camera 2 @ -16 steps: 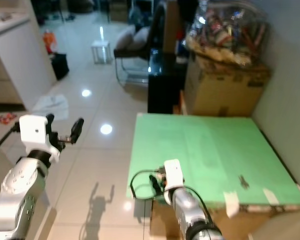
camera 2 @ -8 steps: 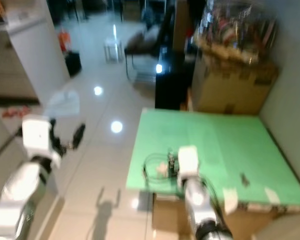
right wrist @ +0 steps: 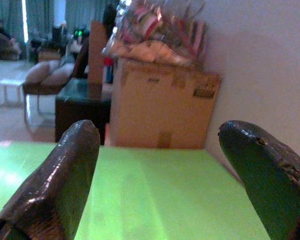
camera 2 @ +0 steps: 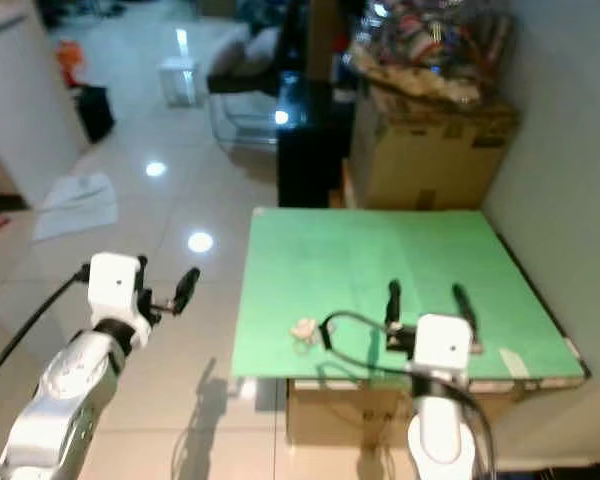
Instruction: Hang keys on a hook
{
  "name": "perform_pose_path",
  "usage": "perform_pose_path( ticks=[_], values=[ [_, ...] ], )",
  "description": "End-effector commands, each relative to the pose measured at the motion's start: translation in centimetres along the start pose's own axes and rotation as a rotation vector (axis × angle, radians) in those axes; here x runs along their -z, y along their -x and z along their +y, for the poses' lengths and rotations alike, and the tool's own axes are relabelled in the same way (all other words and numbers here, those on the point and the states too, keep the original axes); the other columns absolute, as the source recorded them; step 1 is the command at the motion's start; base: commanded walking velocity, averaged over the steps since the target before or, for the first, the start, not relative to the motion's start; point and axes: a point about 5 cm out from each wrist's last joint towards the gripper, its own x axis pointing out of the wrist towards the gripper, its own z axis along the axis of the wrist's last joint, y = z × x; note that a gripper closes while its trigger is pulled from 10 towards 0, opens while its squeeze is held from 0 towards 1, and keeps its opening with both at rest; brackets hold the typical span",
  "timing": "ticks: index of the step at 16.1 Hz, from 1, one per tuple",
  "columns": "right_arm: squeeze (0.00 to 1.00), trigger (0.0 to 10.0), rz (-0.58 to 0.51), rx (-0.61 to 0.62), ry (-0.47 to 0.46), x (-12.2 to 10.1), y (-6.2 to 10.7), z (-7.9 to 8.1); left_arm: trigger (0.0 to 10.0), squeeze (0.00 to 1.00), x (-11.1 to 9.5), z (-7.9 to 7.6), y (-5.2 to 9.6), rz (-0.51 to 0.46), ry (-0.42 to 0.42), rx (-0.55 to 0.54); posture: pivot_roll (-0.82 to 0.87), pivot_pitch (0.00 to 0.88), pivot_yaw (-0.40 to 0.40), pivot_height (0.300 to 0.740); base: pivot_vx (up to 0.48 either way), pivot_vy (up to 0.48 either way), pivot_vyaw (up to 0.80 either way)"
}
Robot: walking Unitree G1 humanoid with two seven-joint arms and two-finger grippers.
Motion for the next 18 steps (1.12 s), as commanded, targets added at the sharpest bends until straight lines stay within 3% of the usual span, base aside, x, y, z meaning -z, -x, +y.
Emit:
perform_pose_path(
  ticks=[1,3,5,8,10,12,13,14,16,18],
  values=[
    [1.0,10.0,-0.01,-0.018,0.006,-1.5,1.1,-0.3,10.0,0.0,0.2,0.1,1.2,-0.005,-0.002,0.018,-0.11,0.0,0.032,0.74,0.0,0.0,0.0],
    [1.0,10.0,-0.022,-0.033,-0.002,-2.9,1.7,-0.4,10.0,0.0,0.0,-0.7,1.9,-0.024,0.039,0.039,-0.12,0.0,0.025,0.74,0.0,0.0,0.0],
    [1.0,10.0,-0.025,-0.042,-0.012,-3.4,0.7,-0.4,10.0,0.0,-0.5,-2.1,1.3,-0.057,0.072,0.05,-0.12,0.0,0.014,0.74,0.0,0.0,0.0],
    [1.0,10.0,-0.014,-0.086,-0.037,-4.1,0.6,-0.4,10.0,0.0,-0.5,-2.0,2.1,-0.061,0.09,0.026,-0.13,0.0,-0.011,0.74,0.0,0.0,0.0],
    [1.0,10.0,0.083,-0.115,-0.073,-3.2,0.7,-0.2,10.0,0.0,-0.4,-2.2,2.9,-0.053,0.092,0.016,-0.12,0.0,-0.032,0.74,0.0,0.0,0.0],
    [1.0,10.0,0.172,-0.155,-0.087,-1.5,0.6,0.4,10.0,0.0,-0.7,-2.6,2.7,-0.079,0.082,0.012,-0.11,0.0,-0.04,0.74,0.199,0.0,0.0],
    [0.67,10.0,0.188,-0.171,-0.088,-1.2,0.6,0.5,10.0,0.0,-0.9,-2.8,2.4,-0.085,0.089,0.015,-0.11,0.0,-0.043,0.74,0.465,0.0,0.0],
    [0.0,10.0,0.187,-0.168,-0.087,-1.1,0.0,0.5,10.0,0.0,-1.4,-2.9,1.7,-0.106,0.094,0.025,-0.11,0.0,-0.041,0.74,0.465,0.0,0.0],
    [0.0,10.0,0.183,-0.156,-0.083,-1.2,-0.4,0.3,10.0,0.0,-1.3,-3.0,1.8,-0.103,0.095,0.026,-0.11,0.0,-0.041,0.74,0.465,0.0,0.0],
    [0.0,10.0,0.173,-0.151,-0.062,-1.8,0.7,-0.6,10.0,0.0,-0.8,-2.8,3.0,-0.079,0.082,0.037,-0.12,0.0,-0.043,0.74,0.465,0.0,0.0]
  ],
)
